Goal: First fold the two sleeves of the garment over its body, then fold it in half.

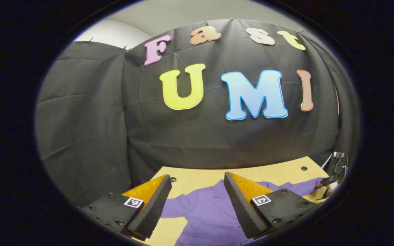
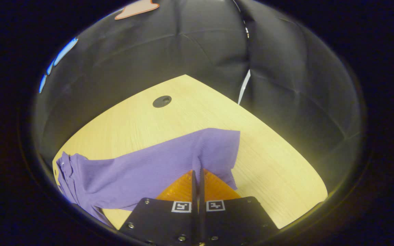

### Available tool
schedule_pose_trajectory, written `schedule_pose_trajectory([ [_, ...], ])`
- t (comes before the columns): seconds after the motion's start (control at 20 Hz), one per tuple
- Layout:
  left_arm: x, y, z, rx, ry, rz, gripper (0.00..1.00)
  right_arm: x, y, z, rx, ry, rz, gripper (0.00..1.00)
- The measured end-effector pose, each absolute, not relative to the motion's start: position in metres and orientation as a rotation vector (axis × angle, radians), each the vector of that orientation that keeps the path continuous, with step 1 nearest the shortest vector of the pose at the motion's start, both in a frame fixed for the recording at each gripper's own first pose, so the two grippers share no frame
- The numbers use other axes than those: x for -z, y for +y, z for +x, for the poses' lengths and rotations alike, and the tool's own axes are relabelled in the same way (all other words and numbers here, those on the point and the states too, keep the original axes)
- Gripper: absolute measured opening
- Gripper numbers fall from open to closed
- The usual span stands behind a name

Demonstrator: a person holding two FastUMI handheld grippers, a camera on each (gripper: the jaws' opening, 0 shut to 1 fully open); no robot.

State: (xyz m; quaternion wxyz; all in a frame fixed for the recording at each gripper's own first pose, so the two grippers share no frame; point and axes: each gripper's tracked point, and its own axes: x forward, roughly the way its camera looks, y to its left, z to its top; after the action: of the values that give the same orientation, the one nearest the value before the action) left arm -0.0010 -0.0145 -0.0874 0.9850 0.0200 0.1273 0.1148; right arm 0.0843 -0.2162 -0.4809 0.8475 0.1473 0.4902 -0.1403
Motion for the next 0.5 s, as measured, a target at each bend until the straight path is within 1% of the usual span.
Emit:
schedule_pose_trajectory([
  [0.15,0.085,-0.011,-0.003,-0.225,0.249,0.040,1.00,0.473,-0.216,0.087,0.268,1.031,0.319,0.01],
  [0.35,0.085,-0.003,-0.006,-0.211,0.243,0.028,1.00,0.449,-0.210,0.110,0.218,0.959,0.402,0.01],
  [0.4,0.085,0.000,-0.007,-0.208,0.242,0.024,1.00,0.444,-0.204,0.116,0.204,0.941,0.429,0.00],
  [0.5,0.085,0.005,-0.008,-0.197,0.241,0.017,1.00,0.430,-0.177,0.126,0.169,0.908,0.478,0.01],
])
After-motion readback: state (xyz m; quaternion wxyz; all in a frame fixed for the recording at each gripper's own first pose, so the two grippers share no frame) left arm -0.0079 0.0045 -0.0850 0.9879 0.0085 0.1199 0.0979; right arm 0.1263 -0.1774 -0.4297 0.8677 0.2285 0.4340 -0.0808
